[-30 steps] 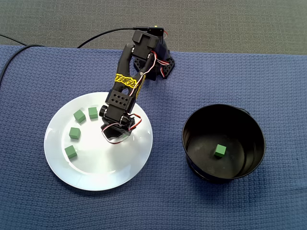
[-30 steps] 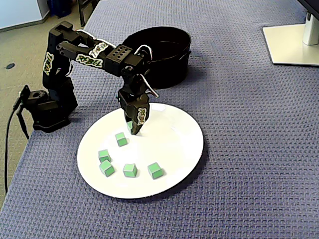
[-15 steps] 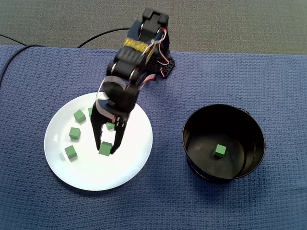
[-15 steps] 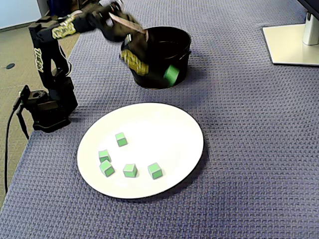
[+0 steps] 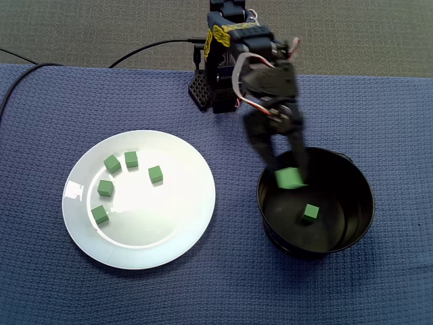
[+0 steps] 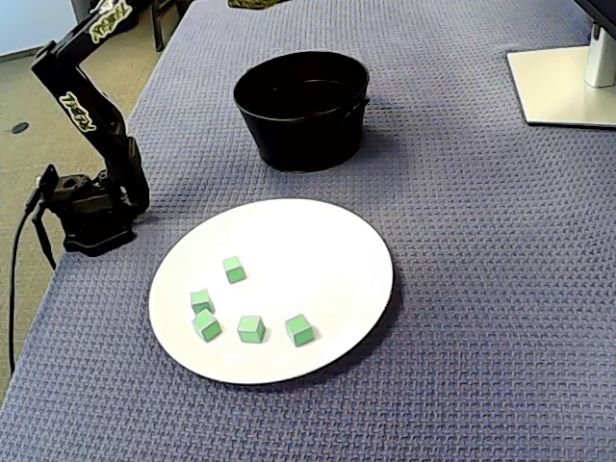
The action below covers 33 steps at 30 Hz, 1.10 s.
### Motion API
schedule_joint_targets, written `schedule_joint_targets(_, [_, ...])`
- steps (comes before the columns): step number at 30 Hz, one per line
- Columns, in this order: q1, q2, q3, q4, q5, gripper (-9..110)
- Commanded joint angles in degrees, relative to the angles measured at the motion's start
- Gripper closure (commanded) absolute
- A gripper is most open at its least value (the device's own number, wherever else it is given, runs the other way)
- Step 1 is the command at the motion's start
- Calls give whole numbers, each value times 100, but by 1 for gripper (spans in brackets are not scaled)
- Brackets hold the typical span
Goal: Pick up the items on the white plate and put them in the black container.
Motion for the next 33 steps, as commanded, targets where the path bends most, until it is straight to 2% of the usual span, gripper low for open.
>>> schedule_joint_targets(1, [-791,53,835,-255,519,102])
schedule_joint_targets(4, [-967,-299,1389,-316,756,102])
schedule_joint_targets(11, [-1195,-589,2602,-923,589,101])
schedule_joint_targets(12, [-1195,-642,2698,-1020,545,97])
schedule_joint_targets(15, [-1169,-694,2769,-1081,396,74])
schedule_joint_targets(18, [-940,-606,2224,-343,158,65])
schedule_joint_targets(22, [97,-158,1046,765,747,71])
schedule_joint_targets(27, [1837,545,-809,2540,870,72])
schedule_joint_targets(33, [3674,325,-896,3261,606,66])
